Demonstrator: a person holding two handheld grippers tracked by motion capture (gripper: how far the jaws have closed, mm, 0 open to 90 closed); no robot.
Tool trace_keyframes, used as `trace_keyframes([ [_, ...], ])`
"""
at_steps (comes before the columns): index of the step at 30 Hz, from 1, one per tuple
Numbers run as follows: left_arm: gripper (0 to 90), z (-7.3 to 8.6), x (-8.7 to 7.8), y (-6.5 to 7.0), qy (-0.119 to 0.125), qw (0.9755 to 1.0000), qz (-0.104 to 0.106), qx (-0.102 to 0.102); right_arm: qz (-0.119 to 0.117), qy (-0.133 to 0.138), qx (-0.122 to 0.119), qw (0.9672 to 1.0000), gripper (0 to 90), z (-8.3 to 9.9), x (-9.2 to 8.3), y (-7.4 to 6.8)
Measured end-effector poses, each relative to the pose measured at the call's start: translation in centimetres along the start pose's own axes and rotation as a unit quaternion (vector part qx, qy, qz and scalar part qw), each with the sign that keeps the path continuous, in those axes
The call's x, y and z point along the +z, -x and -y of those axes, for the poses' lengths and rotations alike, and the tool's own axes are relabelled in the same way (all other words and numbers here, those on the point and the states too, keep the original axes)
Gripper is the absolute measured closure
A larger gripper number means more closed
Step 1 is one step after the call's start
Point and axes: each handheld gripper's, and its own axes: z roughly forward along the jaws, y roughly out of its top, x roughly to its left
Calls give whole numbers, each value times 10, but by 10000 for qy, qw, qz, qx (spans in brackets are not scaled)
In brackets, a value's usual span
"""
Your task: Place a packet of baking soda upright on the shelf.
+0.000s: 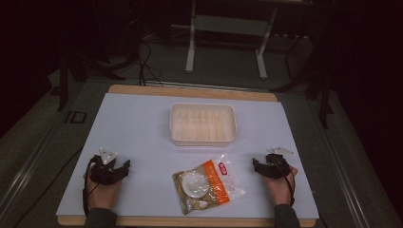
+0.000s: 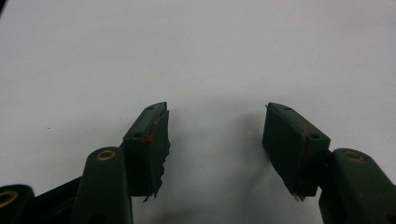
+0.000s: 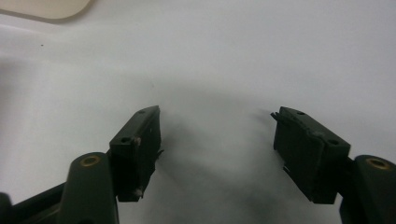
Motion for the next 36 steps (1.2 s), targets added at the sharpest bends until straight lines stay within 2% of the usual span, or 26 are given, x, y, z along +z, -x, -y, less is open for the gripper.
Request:
trace_keyframes([
  [4,456,2,-4,2,230,9997,-62,68,-169,150,-37,9997,376,-1,-7,-2],
  [5,458,2,-5,2,263,9996,-47,61,-385,208,-25,9990,371,-1,-11,-3],
  [7,465,3,-6,-1,338,9994,106,-7,-587,254,-15,9980,359,-1,-15,-6],
  [9,470,3,-6,-1,338,9994,106,-7,-648,261,-12,9976,359,-1,-15,-7],
  [10,479,3,-7,-3,391,9990,190,-80,-749,277,-52,9968,340,0,-15,-11],
  [11,481,3,-7,-3,391,9990,190,-80,-749,277,-52,9968,340,0,-15,-11],
  [18,502,4,-7,-4,403,9988,274,-91,-1316,373,-184,9904,292,-4,-24,-28],
  [19,502,4,-7,-4,404,9988,273,-98,-1316,373,-184,9904,292,-4,-24,-28],
  [20,501,4,-7,-4,402,9988,262,-90,-1450,359,-259,9884,289,-4,-25,-34],
  [24,495,4,-7,-4,407,9988,267,-104,-1688,299,-383,9845,280,-3,-24,-45],
  [28,487,4,-7,-4,406,9988,259,-117,-1844,224,-467,9815,274,-1,-21,-55],
  [36,477,3,-6,-3,376,9990,244,-76,-1949,83,-667,9785,264,1,-15,-71],
])
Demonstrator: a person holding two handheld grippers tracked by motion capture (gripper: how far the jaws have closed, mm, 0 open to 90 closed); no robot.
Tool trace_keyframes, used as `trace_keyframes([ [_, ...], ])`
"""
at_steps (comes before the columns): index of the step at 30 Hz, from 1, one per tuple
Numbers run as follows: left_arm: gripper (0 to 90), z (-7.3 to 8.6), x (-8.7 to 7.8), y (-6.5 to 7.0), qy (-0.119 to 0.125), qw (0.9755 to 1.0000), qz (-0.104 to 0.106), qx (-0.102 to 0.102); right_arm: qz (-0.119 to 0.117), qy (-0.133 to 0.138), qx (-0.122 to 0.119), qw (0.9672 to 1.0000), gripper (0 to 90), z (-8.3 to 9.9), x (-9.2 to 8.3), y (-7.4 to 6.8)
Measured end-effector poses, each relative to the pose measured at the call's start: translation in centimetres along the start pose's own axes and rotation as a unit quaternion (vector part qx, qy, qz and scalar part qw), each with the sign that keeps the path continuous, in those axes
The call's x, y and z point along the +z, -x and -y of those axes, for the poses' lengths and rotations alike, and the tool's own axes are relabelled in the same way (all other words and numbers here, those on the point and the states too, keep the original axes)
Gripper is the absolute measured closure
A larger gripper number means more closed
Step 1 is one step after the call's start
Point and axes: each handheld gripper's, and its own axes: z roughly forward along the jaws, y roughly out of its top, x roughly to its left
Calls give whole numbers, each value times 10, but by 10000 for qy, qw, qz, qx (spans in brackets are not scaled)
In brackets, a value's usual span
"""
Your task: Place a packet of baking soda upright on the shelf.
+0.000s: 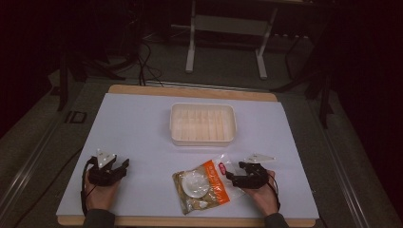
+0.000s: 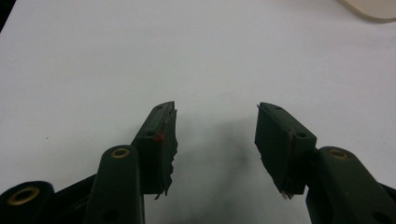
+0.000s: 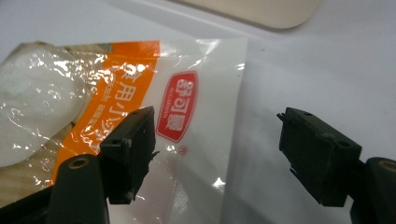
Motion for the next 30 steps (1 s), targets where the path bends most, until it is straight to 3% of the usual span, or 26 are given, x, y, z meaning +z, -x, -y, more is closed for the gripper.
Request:
trace_keyframes([
  [7,471,0,1,0,-27,10000,-10,-14,-42,-163,-72,9998,271,0,6,-5],
  [16,468,0,1,0,-43,10000,-24,-16,-79,-362,-227,9991,366,0,11,-13],
  [21,468,0,1,0,-40,10000,-31,-29,-104,-393,-198,9990,383,-1,11,-14],
  [26,467,0,1,0,-36,10000,-33,-34,-126,-363,-22,9993,385,-1,11,-12],
  [30,467,0,1,0,-35,10000,-32,-31,221,-359,-18,9991,307,-1,11,-11],
])
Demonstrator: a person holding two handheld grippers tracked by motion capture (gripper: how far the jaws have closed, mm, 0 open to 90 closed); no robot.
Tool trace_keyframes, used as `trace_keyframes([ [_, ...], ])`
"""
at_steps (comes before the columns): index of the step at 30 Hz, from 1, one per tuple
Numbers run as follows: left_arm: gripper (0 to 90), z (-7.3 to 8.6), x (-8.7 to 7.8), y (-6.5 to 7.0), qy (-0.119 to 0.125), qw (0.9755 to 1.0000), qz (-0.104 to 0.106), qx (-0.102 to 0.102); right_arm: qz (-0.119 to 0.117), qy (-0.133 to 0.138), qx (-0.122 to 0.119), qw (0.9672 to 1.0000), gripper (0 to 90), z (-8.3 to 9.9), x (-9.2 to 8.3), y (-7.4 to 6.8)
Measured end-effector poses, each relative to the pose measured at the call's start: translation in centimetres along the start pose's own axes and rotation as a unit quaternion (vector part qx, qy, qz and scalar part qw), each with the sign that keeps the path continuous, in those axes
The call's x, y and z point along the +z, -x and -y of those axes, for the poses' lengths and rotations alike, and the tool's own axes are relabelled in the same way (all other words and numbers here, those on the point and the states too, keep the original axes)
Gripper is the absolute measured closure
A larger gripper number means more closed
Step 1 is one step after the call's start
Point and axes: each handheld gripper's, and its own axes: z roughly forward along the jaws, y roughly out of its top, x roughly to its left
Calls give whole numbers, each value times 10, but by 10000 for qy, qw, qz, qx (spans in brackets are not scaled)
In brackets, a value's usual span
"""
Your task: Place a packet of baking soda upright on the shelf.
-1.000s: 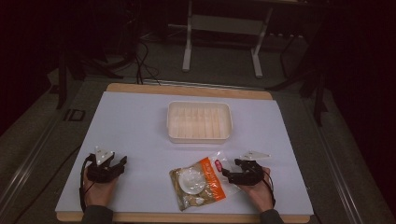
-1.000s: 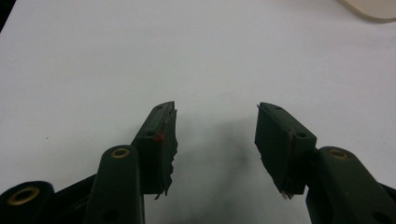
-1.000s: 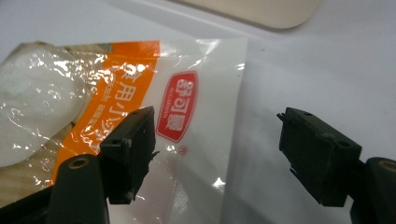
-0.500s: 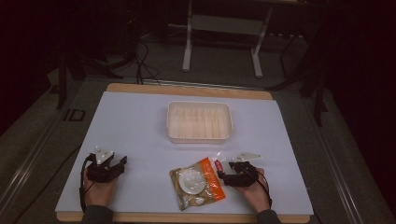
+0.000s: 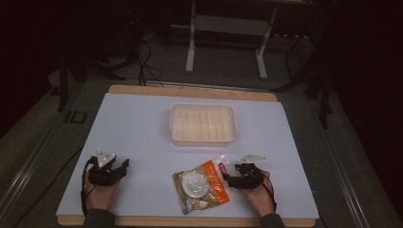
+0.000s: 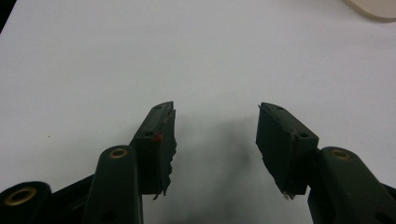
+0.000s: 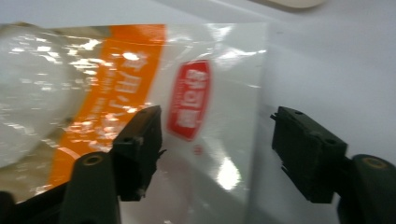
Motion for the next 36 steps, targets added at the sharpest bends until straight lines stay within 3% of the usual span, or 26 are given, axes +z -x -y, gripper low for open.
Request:
trace_keyframes([
  [8,466,0,0,0,3,10000,-7,3,-169,-102,-68,9998,351,-2,0,-4],
  [11,465,0,0,0,10,10000,-8,-4,-465,-43,131,9988,389,-2,-1,-1],
  [13,464,0,0,0,14,10000,-14,-7,-467,-3,116,9988,396,-2,-1,-2],
  [17,464,0,0,0,20,10000,-13,-15,-733,139,193,9970,409,-4,-6,-2],
  [18,465,0,0,0,22,10000,-16,-11,-892,206,240,9955,422,-6,-9,-2],
  [23,464,0,0,0,16,10000,-25,-2,-1111,24,191,9936,442,-6,-4,-5],
  [28,463,0,0,0,22,10000,-25,-6,-1194,-178,241,9924,497,-4,2,-4],
  [33,463,0,0,0,22,10000,-27,1,-1115,-311,205,9931,572,-7,2,-4],
  [36,463,0,0,0,28,10000,-26,-1,-1087,-400,424,9924,606,-8,2,-3],
])
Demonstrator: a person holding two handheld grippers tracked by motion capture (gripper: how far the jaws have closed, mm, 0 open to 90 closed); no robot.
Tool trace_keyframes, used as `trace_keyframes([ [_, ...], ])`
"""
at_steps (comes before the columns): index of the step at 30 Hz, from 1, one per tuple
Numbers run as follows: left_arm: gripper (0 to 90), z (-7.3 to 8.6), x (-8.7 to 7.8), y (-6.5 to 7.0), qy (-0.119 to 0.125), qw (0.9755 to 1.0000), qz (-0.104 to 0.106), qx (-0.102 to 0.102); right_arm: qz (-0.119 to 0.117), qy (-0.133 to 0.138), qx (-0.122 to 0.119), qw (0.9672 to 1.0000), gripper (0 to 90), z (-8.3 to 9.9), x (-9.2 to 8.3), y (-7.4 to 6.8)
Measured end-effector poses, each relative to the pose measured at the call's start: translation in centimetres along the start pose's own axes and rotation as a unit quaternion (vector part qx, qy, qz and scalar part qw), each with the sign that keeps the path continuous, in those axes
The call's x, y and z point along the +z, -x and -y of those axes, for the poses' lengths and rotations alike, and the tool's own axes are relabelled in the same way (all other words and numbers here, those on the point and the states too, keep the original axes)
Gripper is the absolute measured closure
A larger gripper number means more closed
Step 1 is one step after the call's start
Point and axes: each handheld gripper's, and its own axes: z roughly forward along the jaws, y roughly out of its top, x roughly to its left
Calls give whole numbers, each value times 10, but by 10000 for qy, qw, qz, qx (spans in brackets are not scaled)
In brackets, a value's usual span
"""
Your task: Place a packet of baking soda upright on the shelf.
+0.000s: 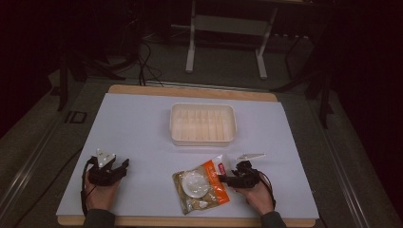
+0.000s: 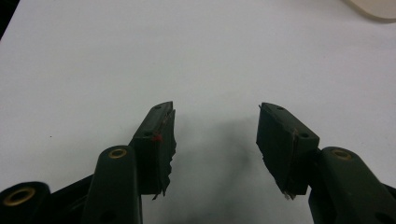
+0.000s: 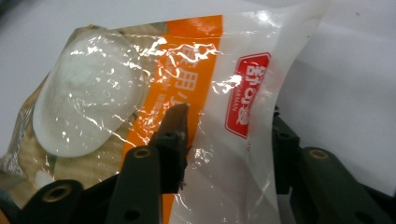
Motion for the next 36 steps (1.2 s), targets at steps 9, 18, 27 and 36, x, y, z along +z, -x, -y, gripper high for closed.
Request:
trace_keyframes([
  [9,462,0,0,0,13,10000,-1,-8,-365,-261,686,9966,656,-6,-7,0],
  [18,461,0,-1,0,15,10000,-2,4,-572,-472,948,9927,715,-3,-3,8],
  [27,461,0,-1,0,20,10000,2,3,-415,-540,1009,9926,891,-2,-3,10],
  [36,461,0,-1,-1,13,10000,3,20,-570,-359,1091,9917,898,-4,-11,9],
])
